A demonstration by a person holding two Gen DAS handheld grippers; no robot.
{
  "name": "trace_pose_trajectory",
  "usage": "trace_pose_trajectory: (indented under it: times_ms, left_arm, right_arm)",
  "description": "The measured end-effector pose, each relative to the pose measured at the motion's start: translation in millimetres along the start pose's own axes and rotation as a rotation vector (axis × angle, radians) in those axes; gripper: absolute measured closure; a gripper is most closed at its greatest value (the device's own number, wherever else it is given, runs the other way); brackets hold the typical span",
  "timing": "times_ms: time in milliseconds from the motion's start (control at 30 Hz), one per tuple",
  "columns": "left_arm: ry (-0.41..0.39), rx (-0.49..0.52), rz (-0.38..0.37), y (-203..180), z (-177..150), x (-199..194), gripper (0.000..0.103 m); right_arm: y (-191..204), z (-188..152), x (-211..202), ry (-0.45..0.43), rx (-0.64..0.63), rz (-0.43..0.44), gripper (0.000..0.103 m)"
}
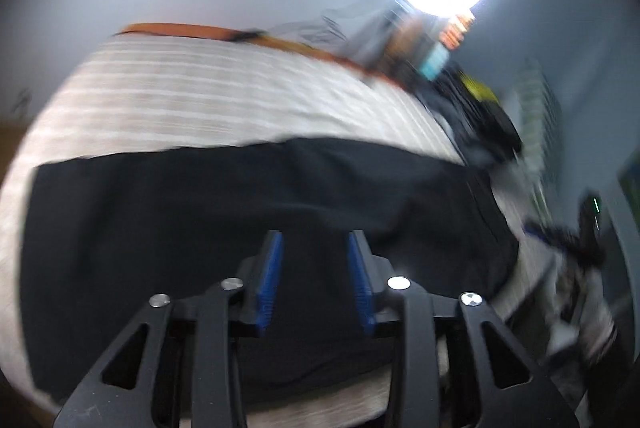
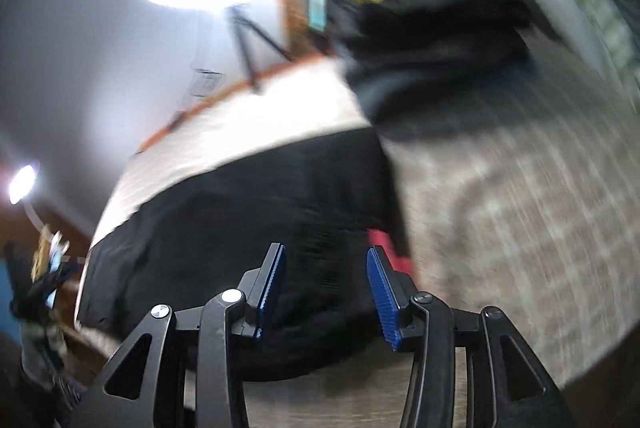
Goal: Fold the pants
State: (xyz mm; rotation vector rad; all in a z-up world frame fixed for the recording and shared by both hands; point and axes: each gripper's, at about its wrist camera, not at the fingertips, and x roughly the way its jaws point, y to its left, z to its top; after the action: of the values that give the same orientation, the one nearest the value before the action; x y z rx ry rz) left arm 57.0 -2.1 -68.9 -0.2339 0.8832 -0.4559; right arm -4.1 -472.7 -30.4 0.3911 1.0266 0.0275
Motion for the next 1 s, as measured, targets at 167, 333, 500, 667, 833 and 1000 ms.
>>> trace_pose_trajectory:
  times_ms: [167,333,500,667,833,1000]
  left_arm:
    - [0.109,0.136,-0.056,-42,-15,38,0.068]
    - [0.185,0.127,-0.074,-46,-25,62,0.068]
    - [0.185,0.115,-0.076,-50,-21,68,0.068]
    - [0.176,0.123,-0.071,-48,-23,68,0.068]
    - [0.177,0.134,-0.064,-50,-25,68,0.067]
    - [0.192,0.123,-0.067,-49,-19,68,0.067]
  right_arm:
    - [-34,-8,16,0.069,0.172,-0.004,0.036]
    - [-37,-16,29,0.102,0.205,0.044,0.031]
    - [-23,-18,26,0.088,0.165,0.052,0.075]
    - [-5,-13,-5,-0.019,0.098,0.085,0.083]
    - [17,-17,-6,-0.007,-0.053,-0.119,0.084]
    - [25,-11,7,0.049,-0.124,-0.262,0.066]
